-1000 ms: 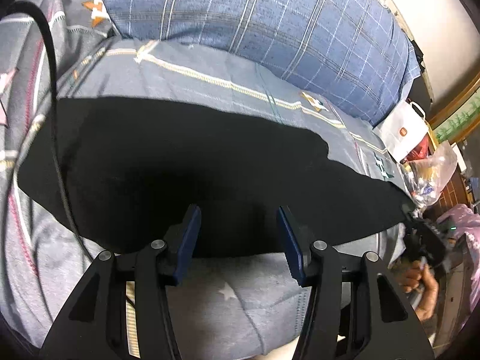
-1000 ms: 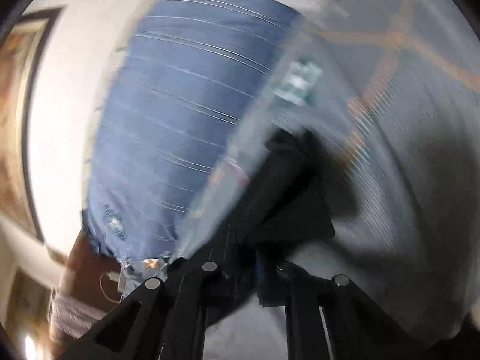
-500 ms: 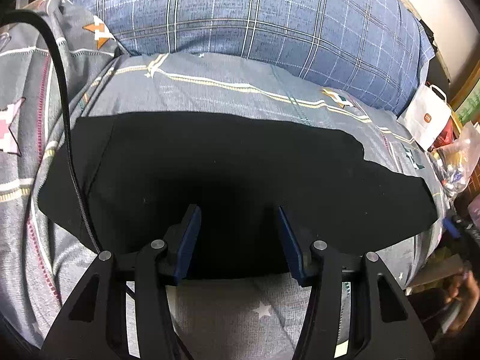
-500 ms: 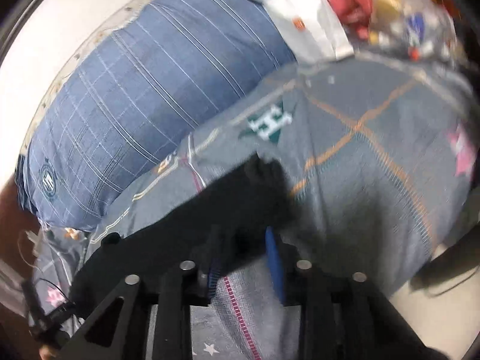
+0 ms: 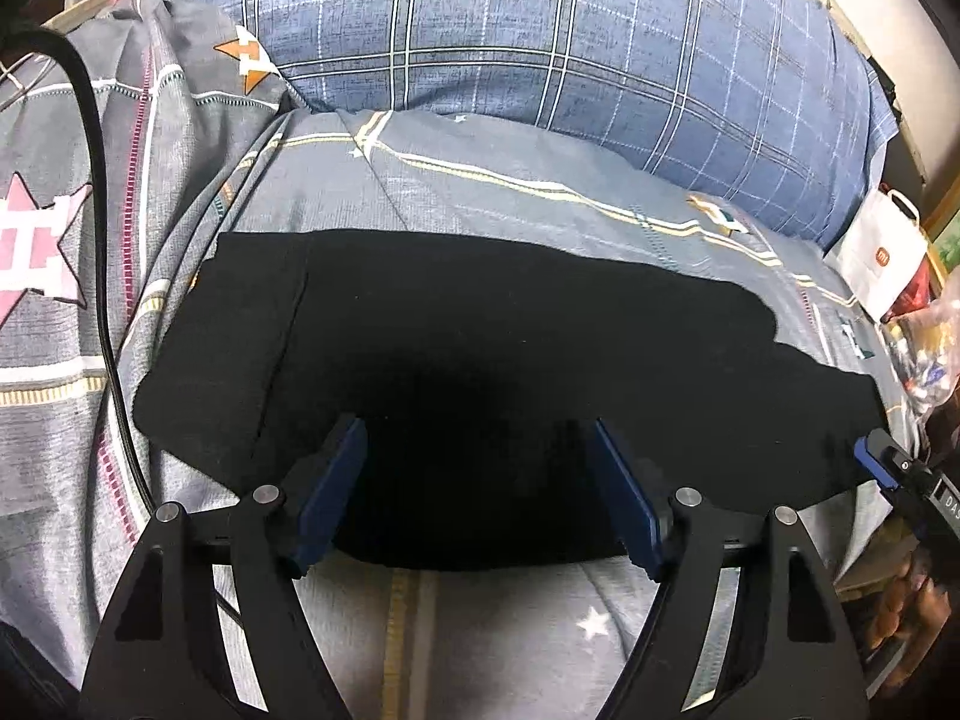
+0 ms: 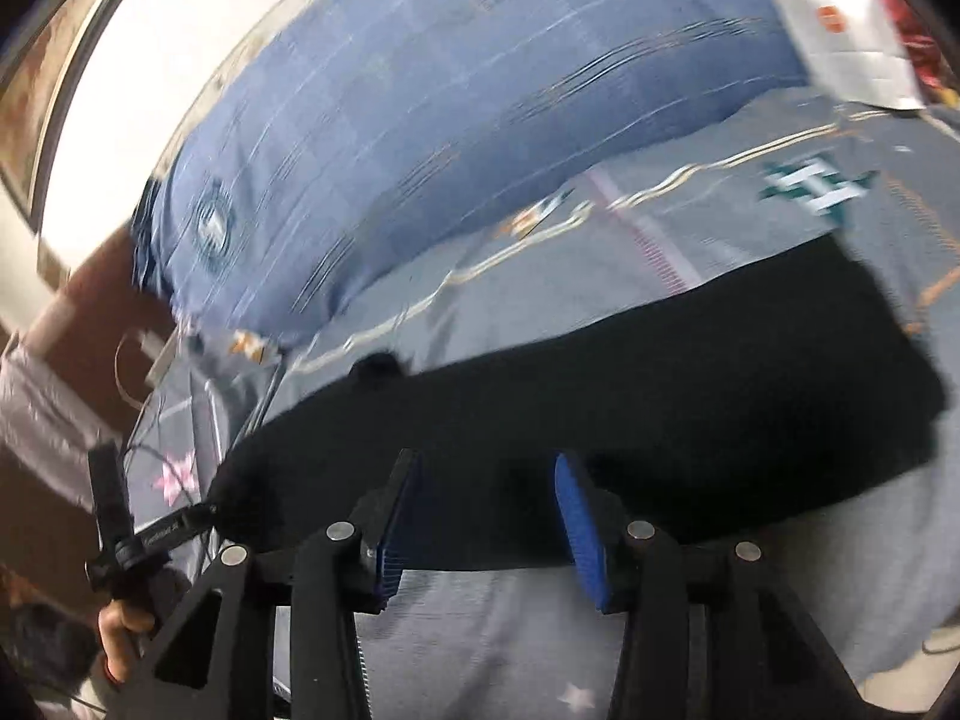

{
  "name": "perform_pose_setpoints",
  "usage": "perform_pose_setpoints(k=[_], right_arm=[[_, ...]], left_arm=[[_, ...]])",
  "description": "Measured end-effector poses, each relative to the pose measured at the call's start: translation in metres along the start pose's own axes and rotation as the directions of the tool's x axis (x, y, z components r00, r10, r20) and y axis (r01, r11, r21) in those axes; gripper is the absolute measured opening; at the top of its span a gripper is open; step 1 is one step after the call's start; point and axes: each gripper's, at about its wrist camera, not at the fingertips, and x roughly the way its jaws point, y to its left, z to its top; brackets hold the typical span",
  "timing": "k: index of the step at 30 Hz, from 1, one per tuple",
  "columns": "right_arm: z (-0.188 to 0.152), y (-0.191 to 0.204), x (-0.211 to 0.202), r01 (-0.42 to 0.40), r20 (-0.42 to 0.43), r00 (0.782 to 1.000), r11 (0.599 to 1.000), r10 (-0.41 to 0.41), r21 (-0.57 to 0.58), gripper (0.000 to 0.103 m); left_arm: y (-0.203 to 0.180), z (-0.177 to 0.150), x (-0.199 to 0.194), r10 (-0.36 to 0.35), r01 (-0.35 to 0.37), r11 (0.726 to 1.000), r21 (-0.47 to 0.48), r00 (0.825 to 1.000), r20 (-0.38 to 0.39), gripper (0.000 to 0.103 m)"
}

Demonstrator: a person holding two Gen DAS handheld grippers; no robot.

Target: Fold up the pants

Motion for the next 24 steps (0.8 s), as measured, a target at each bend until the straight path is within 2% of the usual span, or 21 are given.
perform_pose_setpoints(k=[4, 6, 9, 13, 17, 19, 22, 24], right_arm=[[0.003, 0.001, 0.030, 0.047, -0.032, 0.998, 0.999, -0.048, -0.021, 0.044], [0.008, -0.004, 0.035, 0.044, -0.033, 0.998, 0.999, -0.044, -0.014, 0.044], [0.014, -0.008, 0.026, 0.038, -0.015, 0.999, 0.999, -0.038, 0.013, 0.044], [0.011, -0.019, -0.007, 0.082, 0.036, 0.996, 0.997, -0.083, 0.014, 0.045], [0.009, -0.023, -0.026, 0.134, 0.044, 0.990, 0.991, -0.133, -0.018, 0.048], [0.012, -0.016, -0.026, 0.100, 0.046, 0.994, 0.994, -0.098, -0.044, 0.048], [0.022, 0.002, -0.011, 0.035, 0.038, 0.999, 0.996, -0.032, -0.084, 0.048], [0.033, 0.019, 0.008, -0.010, 0.012, 1.000, 0.993, 0.011, -0.122, 0.048]], left_arm=[[-0.007, 0.001, 0.012, 0.042, -0.043, 0.998, 0.044, 0.999, 0.005, 0.077], [-0.013, 0.004, 0.013, 0.055, -0.055, 0.996, 0.064, 0.998, 0.010, 0.077], [-0.025, 0.010, 0.005, -0.004, 0.002, 0.997, 0.077, 1.000, 0.024, 0.077], [-0.062, 0.020, -0.002, -0.102, 0.098, 0.985, 0.145, 0.994, 0.026, 0.077], [-0.095, 0.030, 0.007, -0.134, 0.131, 0.973, 0.192, 0.991, 0.005, 0.077], [-0.105, 0.032, 0.014, -0.127, 0.125, 0.973, 0.196, 0.992, -0.004, 0.077], [-0.105, 0.033, 0.023, -0.053, 0.052, 0.979, 0.195, 0.999, -0.001, 0.077], [-0.096, 0.031, 0.020, -0.029, 0.026, 0.984, 0.175, 0.999, 0.016, 0.077]])
